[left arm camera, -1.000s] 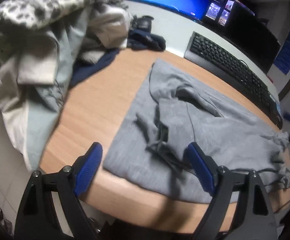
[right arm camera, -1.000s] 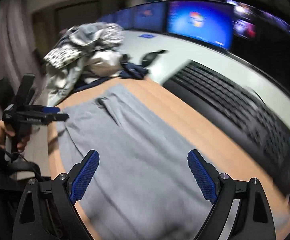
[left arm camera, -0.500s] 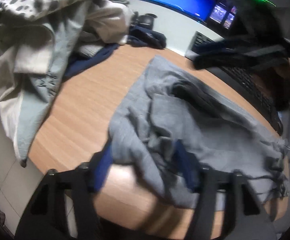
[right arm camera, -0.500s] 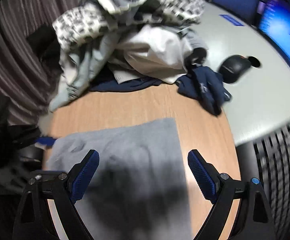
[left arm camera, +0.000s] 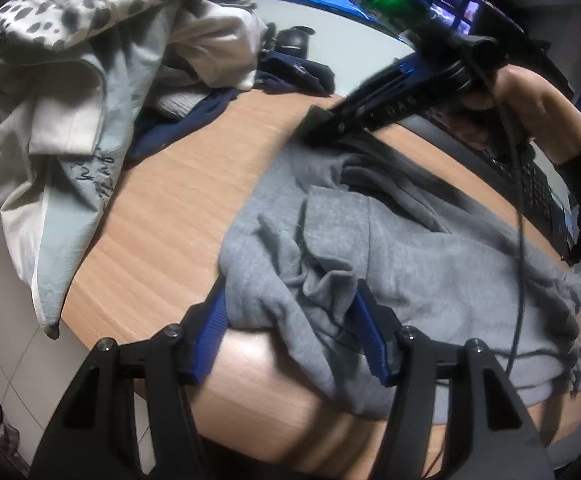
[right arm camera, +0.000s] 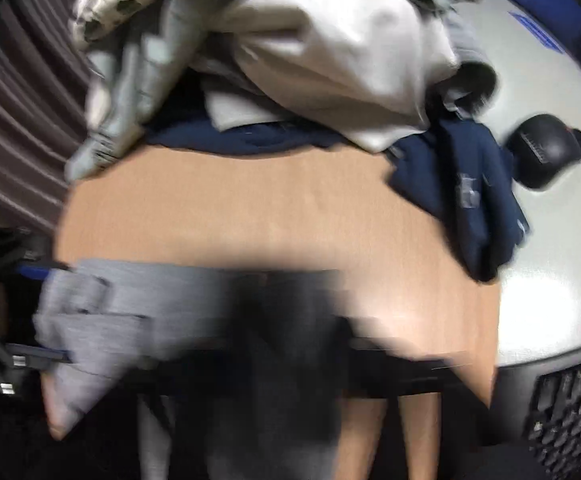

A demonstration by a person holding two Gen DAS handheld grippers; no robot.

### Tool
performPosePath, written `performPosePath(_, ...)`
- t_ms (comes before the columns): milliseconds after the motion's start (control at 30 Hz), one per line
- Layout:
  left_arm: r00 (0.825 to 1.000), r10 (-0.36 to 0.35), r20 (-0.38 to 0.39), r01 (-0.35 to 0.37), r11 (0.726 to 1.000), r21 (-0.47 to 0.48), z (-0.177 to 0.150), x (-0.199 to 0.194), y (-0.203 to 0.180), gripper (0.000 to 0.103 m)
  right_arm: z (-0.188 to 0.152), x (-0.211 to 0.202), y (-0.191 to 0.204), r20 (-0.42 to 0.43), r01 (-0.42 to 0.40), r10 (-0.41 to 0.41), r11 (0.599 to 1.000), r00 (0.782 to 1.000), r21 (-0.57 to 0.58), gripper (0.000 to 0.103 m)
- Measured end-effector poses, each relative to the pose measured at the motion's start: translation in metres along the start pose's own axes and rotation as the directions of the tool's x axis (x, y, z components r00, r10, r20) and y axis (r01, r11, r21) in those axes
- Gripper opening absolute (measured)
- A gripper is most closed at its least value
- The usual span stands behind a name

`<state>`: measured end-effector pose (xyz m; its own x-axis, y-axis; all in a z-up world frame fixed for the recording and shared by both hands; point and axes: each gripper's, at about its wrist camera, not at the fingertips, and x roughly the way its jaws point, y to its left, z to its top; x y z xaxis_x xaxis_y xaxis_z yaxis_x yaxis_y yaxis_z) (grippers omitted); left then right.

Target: Fold clothes

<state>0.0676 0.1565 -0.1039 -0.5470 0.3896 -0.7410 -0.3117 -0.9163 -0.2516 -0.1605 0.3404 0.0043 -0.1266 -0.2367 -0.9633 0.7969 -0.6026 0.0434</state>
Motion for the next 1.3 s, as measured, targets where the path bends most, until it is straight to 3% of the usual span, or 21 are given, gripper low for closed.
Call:
performPosePath(100,1.000,0.004,-0.001,-0.004,1.000,-0.007,0.000,0.000,0.000,0.059,0.000,-0.001,0.013,-0.009,0.052,-0.052,0.998,0.999,-0.047,0.012)
performPosePath(167,1.000,-0.012,-0.006,0.012,1.000,-0.026,0.001,0.000,0.001,0.045,-0.004,-0.005,0.014,0.010,0.064,-0.064,0.997,0.998,-0.031,0.012)
performPosePath(267,0.988,-0.143,-0.053,0.136,0.984,-0.115,0.006,0.005,0.007,0.020,-0.019,-0.032,0.017,0.101,0.059,-0.060,0.998,0.993,0.011,0.012)
performPosePath(333,0.983,-0.173,-0.061,0.163,0.977,-0.138,0.008,0.003,0.005,0.020,-0.029,-0.051,0.020,0.161,0.055,-0.060,0.998,0.985,0.038,0.012)
performPosePath(433,0.975,-0.223,-0.012,0.221,0.972,-0.078,0.013,-0.017,-0.015,0.020,-0.054,-0.086,0.023,0.232,0.068,-0.083,0.995,0.969,0.068,0.012)
performPosePath(567,0.947,-0.322,0.012,0.321,0.946,0.055,0.013,-0.045,-0.069,0.020,-0.107,-0.137,0.022,0.321,0.088,-0.135,0.984,0.938,0.157,0.012)
performPosePath(700,0.909,-0.411,-0.062,0.416,0.894,0.170,0.001,-0.049,-0.129,0.020,-0.171,-0.176,0.013,0.373,0.084,-0.189,0.957,0.909,0.279,0.012)
performPosePath(800,0.886,-0.436,-0.156,0.463,0.850,0.252,-0.019,-0.036,-0.178,0.020,-0.234,-0.176,0.011,0.349,0.096,-0.241,0.918,0.906,0.384,0.011)
performPosePath(900,0.876,-0.416,-0.243,0.479,0.805,0.349,-0.048,-0.016,-0.226,0.021,-0.297,-0.170,0.004,0.310,0.083,-0.260,0.870,0.915,0.486,0.011)
performPosePath(1000,0.858,-0.450,-0.245,0.513,0.765,0.390,-0.053,-0.027,-0.235,0.025,-0.353,-0.151,-0.002,0.256,0.084,-0.286,0.801,0.923,0.592,0.011)
performPosePath(1067,0.843,-0.483,-0.236,0.537,0.737,0.410,-0.053,-0.039,-0.237,0.040,-0.379,-0.139,-0.002,0.221,0.096,-0.301,0.765,0.928,0.637,0.011)
performPosePath(1100,0.835,-0.499,-0.232,0.549,0.722,0.420,-0.053,-0.044,-0.238,0.055,-0.391,-0.134,-0.001,0.209,0.100,-0.305,0.751,0.929,0.652,0.011)
performPosePath(1167,0.817,-0.531,-0.224,0.571,0.693,0.441,-0.053,-0.056,-0.239,0.058,-0.410,-0.137,0.002,0.211,0.112,-0.335,0.731,0.918,0.673,0.011)
performPosePath(1233,0.798,-0.562,-0.217,0.591,0.662,0.461,-0.053,-0.068,-0.241,0.065,-0.430,-0.149,0.002,0.222,0.119,-0.392,0.681,0.893,0.722,0.011)
performPosePath(1267,0.804,-0.562,-0.193,0.579,0.665,0.472,-0.050,-0.075,-0.239,0.064,-0.436,-0.159,0.002,0.237,0.114,-0.427,0.649,0.873,0.752,0.011)
performPosePath(1300,0.825,-0.546,-0.147,0.542,0.689,0.481,-0.043,-0.081,-0.235,0.065,-0.436,-0.168,0.006,0.279,0.084,-0.439,0.645,0.854,0.759,0.011)
